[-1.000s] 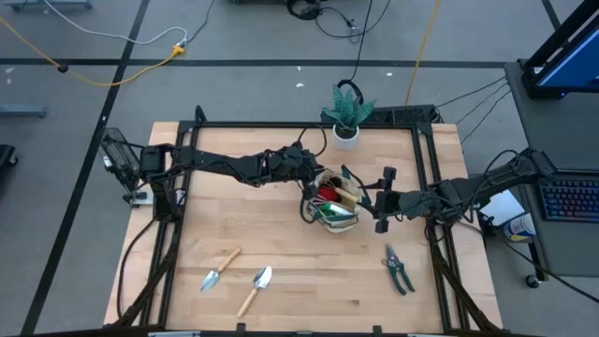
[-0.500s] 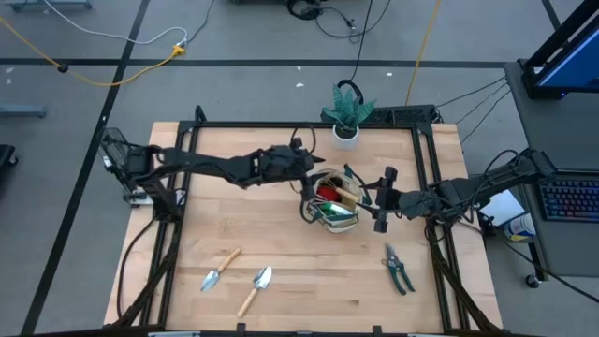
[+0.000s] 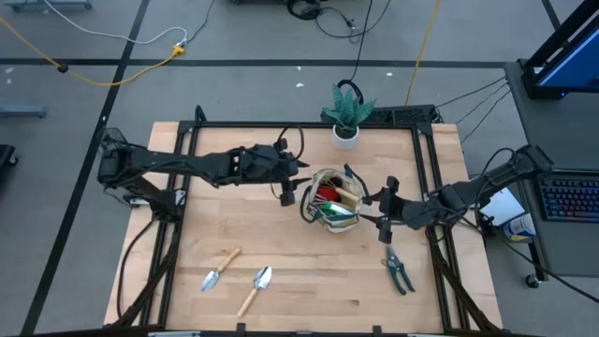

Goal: Pick & Place Garden tools in Gardening bag
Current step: Put the left brown trowel into the gardening bag

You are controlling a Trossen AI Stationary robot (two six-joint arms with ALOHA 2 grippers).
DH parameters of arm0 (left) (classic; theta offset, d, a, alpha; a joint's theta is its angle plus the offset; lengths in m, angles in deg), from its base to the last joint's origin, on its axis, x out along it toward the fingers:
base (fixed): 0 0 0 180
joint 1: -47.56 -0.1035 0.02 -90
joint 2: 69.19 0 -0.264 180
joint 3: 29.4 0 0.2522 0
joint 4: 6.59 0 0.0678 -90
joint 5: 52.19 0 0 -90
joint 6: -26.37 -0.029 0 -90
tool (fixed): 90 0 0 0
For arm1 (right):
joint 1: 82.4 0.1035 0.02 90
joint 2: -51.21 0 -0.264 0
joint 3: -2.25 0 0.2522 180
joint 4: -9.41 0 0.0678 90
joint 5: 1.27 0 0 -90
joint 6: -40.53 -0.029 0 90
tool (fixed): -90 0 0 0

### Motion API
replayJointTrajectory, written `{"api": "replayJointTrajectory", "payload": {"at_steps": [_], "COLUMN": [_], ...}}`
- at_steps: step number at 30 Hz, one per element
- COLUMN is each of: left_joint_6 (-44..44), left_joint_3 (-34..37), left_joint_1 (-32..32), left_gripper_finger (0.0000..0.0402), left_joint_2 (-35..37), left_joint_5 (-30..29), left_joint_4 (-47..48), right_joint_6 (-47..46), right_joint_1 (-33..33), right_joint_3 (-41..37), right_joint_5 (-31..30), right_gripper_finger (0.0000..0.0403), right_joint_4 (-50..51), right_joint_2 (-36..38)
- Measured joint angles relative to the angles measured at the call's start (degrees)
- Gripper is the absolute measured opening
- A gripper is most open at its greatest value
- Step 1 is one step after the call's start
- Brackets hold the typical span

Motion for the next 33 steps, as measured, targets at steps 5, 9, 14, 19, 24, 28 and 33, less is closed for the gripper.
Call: {"api": "replayJointTrajectory", "payload": {"at_steps": [5,9,14,19,24,28,33], "left_joint_6": [0.24,0.54,0.70,0.85,1.06,1.50,9.39], "left_joint_3": [0.09,0.02,0.02,0.02,0.02,-0.02,-0.04], "left_joint_1": [0.64,0.70,0.69,0.69,0.69,0.69,1.06], "left_gripper_finger": [0.0177,0.0177,0.0177,0.0177,0.0177,0.0177,0.0177], "left_joint_2": [1.79,1.99,2.22,2.17,2.20,3.97,6.03], "left_joint_5": [-0.07,-2.13,-5.23,-5.79,-5.84,-5.55,-0.02], "left_joint_4": [5.05,5.80,5.48,5.56,6.26,9.40,18.54], "right_joint_6": [-6.55,-15.08,-27.04,-29.31,-30.58,-31.84,-28.58], "right_joint_1": [3.86,5.97,6.17,6.17,6.13,6.13,5.91], "right_joint_3": [-0.15,-2.46,-6.01,-6.88,-6.88,-6.88,-6.88], "right_joint_5": [0.00,2.29,11.13,13.51,16.48,16.49,13.55], "right_gripper_finger": [0.0213,0.0215,0.0211,0.0206,0.0199,0.0191,0.0181], "right_joint_4": [1.27,1.33,1.41,2.69,2.73,2.72,2.67], "right_joint_2": [-0.12,-0.44,-2.02,-4.34,-5.05,-5.05,-5.05]}}
